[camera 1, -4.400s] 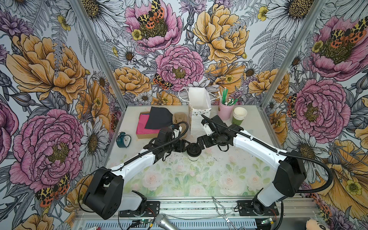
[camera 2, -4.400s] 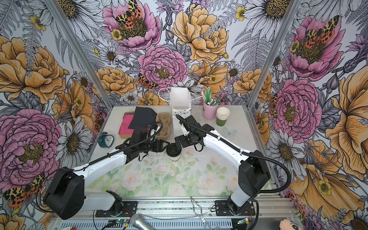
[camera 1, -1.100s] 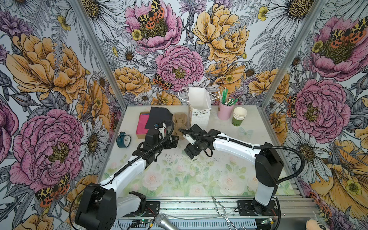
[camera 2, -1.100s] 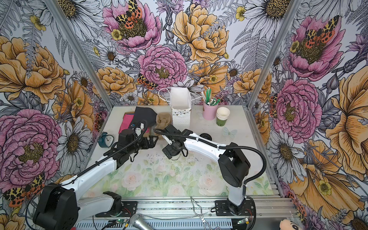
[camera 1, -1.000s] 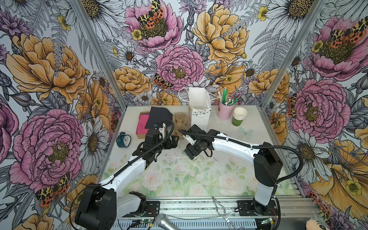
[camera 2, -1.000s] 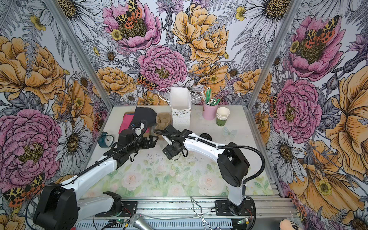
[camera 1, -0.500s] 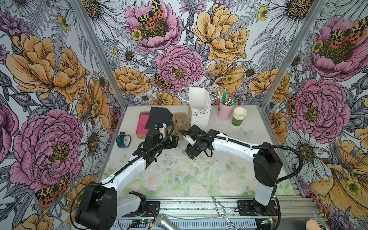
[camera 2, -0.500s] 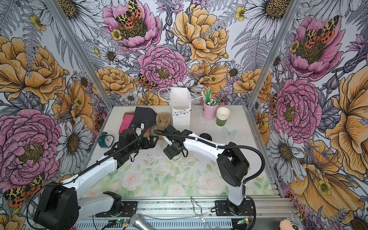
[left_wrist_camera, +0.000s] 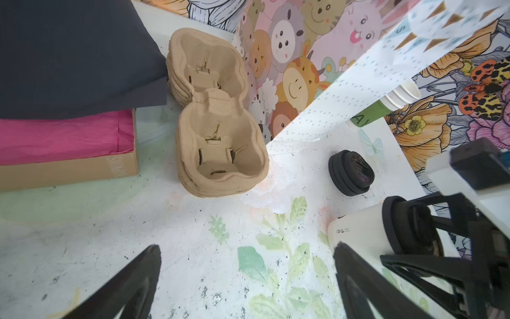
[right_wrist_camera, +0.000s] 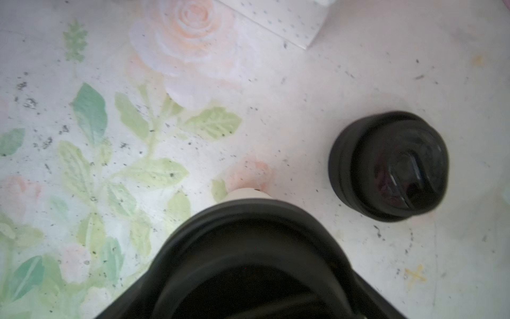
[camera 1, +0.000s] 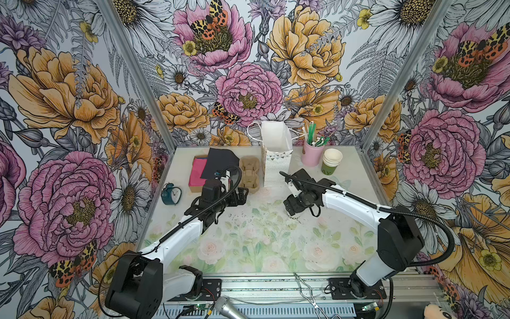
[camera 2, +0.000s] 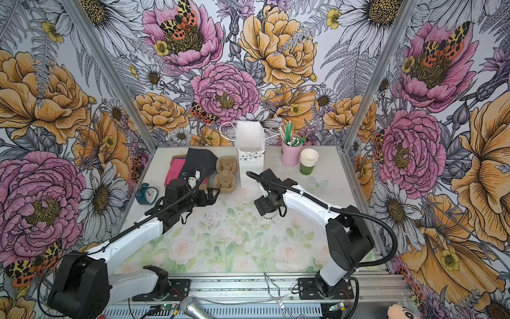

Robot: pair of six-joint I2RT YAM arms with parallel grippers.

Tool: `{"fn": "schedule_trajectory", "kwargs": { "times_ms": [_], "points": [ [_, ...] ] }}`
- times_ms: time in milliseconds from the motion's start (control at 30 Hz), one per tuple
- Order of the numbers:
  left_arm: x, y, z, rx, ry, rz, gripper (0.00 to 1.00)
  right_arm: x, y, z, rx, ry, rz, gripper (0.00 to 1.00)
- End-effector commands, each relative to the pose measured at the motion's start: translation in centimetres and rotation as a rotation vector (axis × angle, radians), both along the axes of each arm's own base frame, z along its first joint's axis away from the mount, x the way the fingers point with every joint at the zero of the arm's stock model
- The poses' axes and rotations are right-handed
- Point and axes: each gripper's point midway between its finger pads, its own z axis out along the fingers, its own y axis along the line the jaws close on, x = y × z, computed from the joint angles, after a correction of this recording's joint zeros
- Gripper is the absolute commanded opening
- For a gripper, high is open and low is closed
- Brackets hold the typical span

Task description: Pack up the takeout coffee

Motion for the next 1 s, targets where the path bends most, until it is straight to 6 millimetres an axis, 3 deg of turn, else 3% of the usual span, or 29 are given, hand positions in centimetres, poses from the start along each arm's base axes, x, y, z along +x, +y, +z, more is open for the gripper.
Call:
{"fn": "schedule_trajectory", "kwargs": {
  "times_ms": [0,167,367,667,967],
  "points": [
    [0.2,-0.4,-0.2,-0.023,-0.003,-0.016,0.99,-0.8,-3.3,0.0,-0.015,0.005,-0.092,0.93],
    [0.4,-0.5,-0.2,-0.024,-0.005,-0.022,0.99,-1.4,-7.2,-0.1,-0.009,0.008,-0.209,0.93],
    [0.6,-0.7,0.0,-0.027,-0.008,-0.036,0.99,-1.6,-9.3,-0.5,-0.038,0.025,-0.266,0.93],
    [0.5,-0.7,0.2,-0.029,-0.014,-0.038,0.99,-1.4,-8.9,-0.6,-0.022,0.04,-0.266,1.0],
    [0.4,-0.5,0.3,-0.028,-0.02,-0.035,0.99,-0.1,-8.5,2.6,0.013,-0.027,-0.267,0.99]
  ]
}}
